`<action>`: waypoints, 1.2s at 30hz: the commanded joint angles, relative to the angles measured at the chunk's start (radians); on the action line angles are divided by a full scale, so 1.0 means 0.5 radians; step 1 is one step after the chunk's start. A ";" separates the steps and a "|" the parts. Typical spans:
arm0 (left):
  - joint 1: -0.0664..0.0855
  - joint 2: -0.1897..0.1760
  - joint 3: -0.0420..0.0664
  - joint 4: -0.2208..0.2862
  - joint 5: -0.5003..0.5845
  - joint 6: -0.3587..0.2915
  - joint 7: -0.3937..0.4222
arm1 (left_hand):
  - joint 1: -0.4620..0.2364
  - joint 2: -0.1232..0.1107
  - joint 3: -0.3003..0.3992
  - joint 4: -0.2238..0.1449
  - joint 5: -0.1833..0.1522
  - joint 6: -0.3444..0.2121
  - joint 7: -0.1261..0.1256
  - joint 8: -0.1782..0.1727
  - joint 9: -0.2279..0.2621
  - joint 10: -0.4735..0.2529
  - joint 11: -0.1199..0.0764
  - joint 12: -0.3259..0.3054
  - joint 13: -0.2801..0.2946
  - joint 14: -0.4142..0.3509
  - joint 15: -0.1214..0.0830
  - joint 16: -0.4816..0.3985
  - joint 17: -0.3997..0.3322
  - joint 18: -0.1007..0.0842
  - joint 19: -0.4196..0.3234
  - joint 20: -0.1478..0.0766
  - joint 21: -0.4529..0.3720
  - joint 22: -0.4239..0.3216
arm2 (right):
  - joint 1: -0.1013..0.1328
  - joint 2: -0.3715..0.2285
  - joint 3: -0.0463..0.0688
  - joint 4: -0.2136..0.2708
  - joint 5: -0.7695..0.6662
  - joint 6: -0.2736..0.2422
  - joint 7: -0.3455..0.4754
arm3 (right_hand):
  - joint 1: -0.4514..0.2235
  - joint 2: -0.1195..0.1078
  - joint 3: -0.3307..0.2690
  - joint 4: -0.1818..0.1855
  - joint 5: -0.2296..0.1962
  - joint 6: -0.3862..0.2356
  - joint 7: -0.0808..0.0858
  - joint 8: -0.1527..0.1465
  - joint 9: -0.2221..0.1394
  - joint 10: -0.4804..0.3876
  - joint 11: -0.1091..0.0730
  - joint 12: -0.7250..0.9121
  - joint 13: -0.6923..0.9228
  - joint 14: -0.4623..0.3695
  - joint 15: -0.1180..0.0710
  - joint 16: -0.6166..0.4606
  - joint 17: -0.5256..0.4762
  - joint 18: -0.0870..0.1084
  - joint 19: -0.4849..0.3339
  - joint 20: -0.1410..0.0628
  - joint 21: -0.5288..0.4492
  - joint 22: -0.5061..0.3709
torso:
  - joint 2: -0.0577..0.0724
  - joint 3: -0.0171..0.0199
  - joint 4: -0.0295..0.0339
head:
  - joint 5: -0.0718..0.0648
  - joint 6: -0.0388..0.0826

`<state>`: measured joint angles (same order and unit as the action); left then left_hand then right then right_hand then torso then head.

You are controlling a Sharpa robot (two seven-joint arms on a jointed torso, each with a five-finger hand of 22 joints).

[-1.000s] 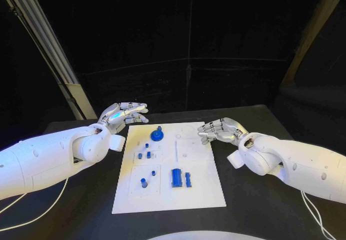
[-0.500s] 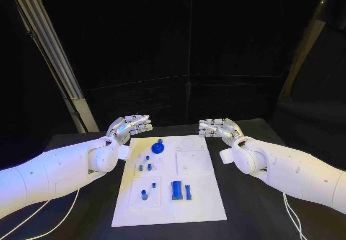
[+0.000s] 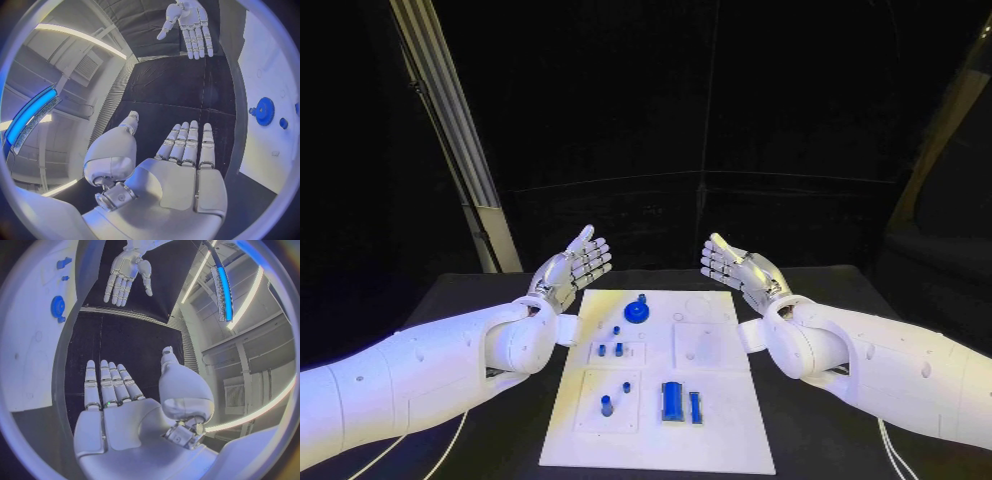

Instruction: Assemble the parts on the task board

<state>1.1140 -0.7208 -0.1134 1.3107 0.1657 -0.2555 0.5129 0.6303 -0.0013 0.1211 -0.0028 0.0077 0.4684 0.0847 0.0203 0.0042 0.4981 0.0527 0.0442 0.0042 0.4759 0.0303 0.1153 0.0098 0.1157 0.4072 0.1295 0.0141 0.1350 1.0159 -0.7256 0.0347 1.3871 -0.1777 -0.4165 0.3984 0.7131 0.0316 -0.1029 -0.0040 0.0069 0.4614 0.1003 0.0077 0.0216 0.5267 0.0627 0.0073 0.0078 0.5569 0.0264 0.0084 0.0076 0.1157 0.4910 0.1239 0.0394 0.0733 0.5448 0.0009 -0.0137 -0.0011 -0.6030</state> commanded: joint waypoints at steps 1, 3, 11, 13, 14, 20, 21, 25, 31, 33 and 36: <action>-0.023 -0.022 0.041 0.116 -0.148 -0.411 0.012 | -0.404 0.003 -0.075 0.006 -0.015 -0.301 -0.169 -0.041 -0.008 -0.319 -0.105 -0.088 -0.008 -0.306 -0.061 -0.073 -0.020 -0.071 -0.261 -0.083 -0.028 -0.086 | 0.024 -0.035 -0.018 0.121 0.206 -0.399 0.151 | -0.459 -0.063 0.206 0.008 -0.014 -0.297 -0.201 -0.015 -0.043 -0.340 -0.125 -0.015 -0.016 -0.359 -0.053 -0.017 -0.015 -0.070 -0.316 -0.079 -0.079 -0.147 | -0.001 -0.0017 0.027 | 0.002 0.006; -0.050 -0.047 0.089 0.220 -0.195 -0.571 0.013 | -0.470 0.003 -0.089 0.006 -0.015 -0.350 -0.169 -0.041 -0.008 -0.372 -0.105 -0.088 -0.008 -0.355 -0.061 -0.086 -0.020 -0.231 -0.304 -0.096 -0.028 -0.101 | 0.037 -0.057 -0.033 0.194 0.251 -0.491 0.179 | -0.533 -0.063 0.206 0.008 -0.014 -0.345 -0.201 -0.015 -0.043 -0.395 -0.125 -0.015 -0.016 -0.417 -0.053 -0.017 -0.015 -0.087 -0.368 -0.092 -0.079 -0.147 | -0.001 -0.0017 0.027 | 0.002 0.006; -0.109 -0.100 0.193 0.444 -0.297 -0.915 0.014 | -0.683 0.003 -0.242 0.006 -0.015 -0.508 -0.169 -0.041 -0.008 -0.540 -0.105 -0.088 -0.008 -0.516 -0.061 -0.231 -0.020 -0.231 -0.439 -0.259 -0.028 -0.270 | 0.067 -0.106 -0.068 0.358 0.350 -0.697 0.240 | -0.772 -0.063 0.206 0.008 -0.014 -0.499 -0.201 -0.015 -0.043 -0.571 -0.125 -0.015 -0.016 -0.603 -0.053 -0.017 -0.015 -0.231 -0.530 -0.248 -0.079 -0.147 | -0.001 -0.0017 0.027 | 0.002 0.006; -0.119 -0.110 0.211 0.485 -0.316 -0.978 0.014 | -0.736 0.003 -0.242 0.006 -0.015 -0.546 -0.169 -0.041 -0.008 -0.581 -0.105 -0.088 -0.008 -0.557 -0.061 -0.231 -0.020 -0.231 -0.471 -0.259 -0.028 -0.270 | 0.068 -0.109 -0.069 0.366 0.355 -0.707 0.243 | -0.826 -0.063 0.206 0.008 -0.014 -0.534 -0.201 -0.015 -0.043 -0.610 -0.125 -0.015 -0.016 -0.645 -0.053 -0.017 -0.015 -0.231 -0.567 -0.248 -0.079 -0.147 | -0.001 -0.0017 0.027 | 0.002 0.006; -0.122 -0.113 0.217 0.497 -0.322 -0.996 0.014 | -0.759 0.003 -0.242 0.006 -0.015 -0.564 -0.169 -0.041 -0.008 -0.601 -0.105 -0.088 -0.008 -0.573 -0.061 -0.231 -0.020 -0.231 -0.488 -0.259 -0.028 -0.270 | 0.068 -0.109 -0.069 0.366 0.355 -0.707 0.243 | -0.852 -0.063 0.206 0.008 -0.014 -0.551 -0.201 -0.015 -0.043 -0.630 -0.125 -0.015 -0.016 -0.666 -0.053 -0.017 -0.015 -0.231 -0.585 -0.248 -0.079 -0.147 | -0.001 -0.0017 0.027 | 0.002 0.006; -0.128 -0.118 0.227 0.519 -0.331 -1.029 0.014 | -0.872 0.003 -0.242 0.006 -0.015 -0.649 -0.169 -0.041 -0.008 -0.690 -0.105 -0.088 -0.008 -0.659 -0.061 -0.231 -0.020 -0.231 -0.562 -0.259 -0.028 -0.270 | 0.068 -0.109 -0.069 0.366 0.355 -0.707 0.243 | -0.985 -0.063 0.206 0.008 -0.014 -0.638 -0.201 -0.015 -0.043 -0.727 -0.125 -0.015 -0.016 -0.770 -0.053 -0.017 -0.015 -0.231 -0.678 -0.248 -0.079 -0.147 | -0.001 -0.0017 0.027 | 0.002 0.006; -0.128 -0.118 0.227 0.519 -0.331 -1.029 0.014 | -0.882 0.003 -0.242 0.006 -0.015 -0.655 -0.169 -0.041 -0.008 -0.697 -0.105 -0.088 -0.008 -0.666 -0.061 -0.231 -0.020 -0.231 -0.568 -0.259 -0.028 -0.270 | 0.068 -0.109 -0.069 0.366 0.355 -0.707 0.243 | -0.993 -0.063 0.206 0.008 -0.014 -0.642 -0.201 -0.015 -0.043 -0.732 -0.125 -0.015 -0.016 -0.775 -0.053 -0.017 -0.015 -0.231 -0.684 -0.248 -0.079 -0.147 | -0.001 -0.0017 0.027 | 0.002 0.006; -0.128 -0.118 0.227 0.519 -0.331 -1.029 0.014 | -0.939 0.003 -0.242 0.006 -0.015 -0.698 -0.169 -0.041 -0.008 -0.743 -0.105 -0.088 -0.008 -0.708 -0.061 -0.231 -0.020 -0.231 -0.605 -0.259 -0.028 -0.270 | 0.068 -0.109 -0.069 0.366 0.355 -0.707 0.243 | -1.063 -0.063 0.206 0.008 -0.014 -0.688 -0.201 -0.015 -0.043 -0.786 -0.125 -0.015 -0.016 -0.830 -0.053 -0.017 -0.015 -0.231 -0.732 -0.248 -0.079 -0.147 | -0.001 -0.0017 0.027 | 0.002 0.006; -0.128 -0.118 0.227 0.519 -0.331 -1.029 0.014 | -1.012 0.003 -0.242 0.006 -0.015 -0.752 -0.169 -0.041 -0.008 -0.799 -0.105 -0.088 -0.008 -0.763 -0.061 -0.231 -0.020 -0.231 -0.648 -0.259 -0.028 -0.270 | 0.068 -0.109 -0.069 0.366 0.355 -0.707 0.243 | -1.140 -0.063 0.206 0.008 -0.014 -0.737 -0.201 -0.015 -0.043 -0.839 -0.125 -0.015 -0.016 -0.892 -0.053 -0.017 -0.015 -0.231 -0.782 -0.248 -0.079 -0.147 | -0.001 -0.0017 0.027 | 0.002 0.006; -0.128 -0.118 0.227 0.519 -0.331 -1.029 0.014 | -1.032 0.003 -0.242 0.006 -0.015 -0.765 -0.169 -0.041 -0.008 -0.814 -0.105 -0.088 -0.008 -0.778 -0.061 -0.231 -0.020 -0.231 -0.662 -0.259 -0.028 -0.270 | 0.068 -0.109 -0.069 0.366 0.355 -0.707 0.243 | -1.162 -0.063 0.206 0.008 -0.014 -0.750 -0.201 -0.015 -0.043 -0.857 -0.125 -0.015 -0.016 -0.908 -0.053 -0.017 -0.015 -0.231 -0.797 -0.248 -0.079 -0.147 | -0.001 -0.0017 0.027 | 0.002 0.006; -0.128 -0.118 0.227 0.519 -0.331 -1.029 0.014 | -1.094 0.003 -0.242 0.006 -0.015 -0.937 -0.169 -0.041 -0.008 -0.996 -0.105 -0.088 -0.008 -0.952 -0.061 -0.231 -0.020 -0.231 -0.814 -0.259 -0.028 -0.270 | 0.068 -0.109 -0.069 0.366 0.355 -0.707 0.243 | -1.188 -0.063 0.206 0.008 -0.014 -0.764 -0.201 -0.015 -0.043 -0.876 -0.125 -0.015 -0.016 -0.929 -0.053 -0.017 -0.015 -0.231 -0.818 -0.248 -0.079 -0.147 | -0.001 -0.0017 0.027 | 0.002 0.006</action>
<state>1.0484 -0.7798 -0.0015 1.5684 0.0167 -0.7599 0.5122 0.0925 -0.0002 0.0056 -0.0001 0.0038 0.0244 0.0002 0.0045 0.0016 0.0254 0.0001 0.0036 0.0017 0.0247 -0.0003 0.0068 0.0009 0.0056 0.0159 -0.0002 0.0047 0.0014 1.0477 -0.7799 -0.0005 1.5675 -0.0002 -0.7608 0.5039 0.1472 -0.0005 -0.0059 -0.0003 0.0064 0.0970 0.0001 0.0040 0.0012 0.1063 -0.0004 0.0037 0.0016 0.1133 -0.0001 0.0048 0.0012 0.0066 0.1024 0.0003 0.0067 0.0015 0.5441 0.0000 0.0001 0.0002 -0.5998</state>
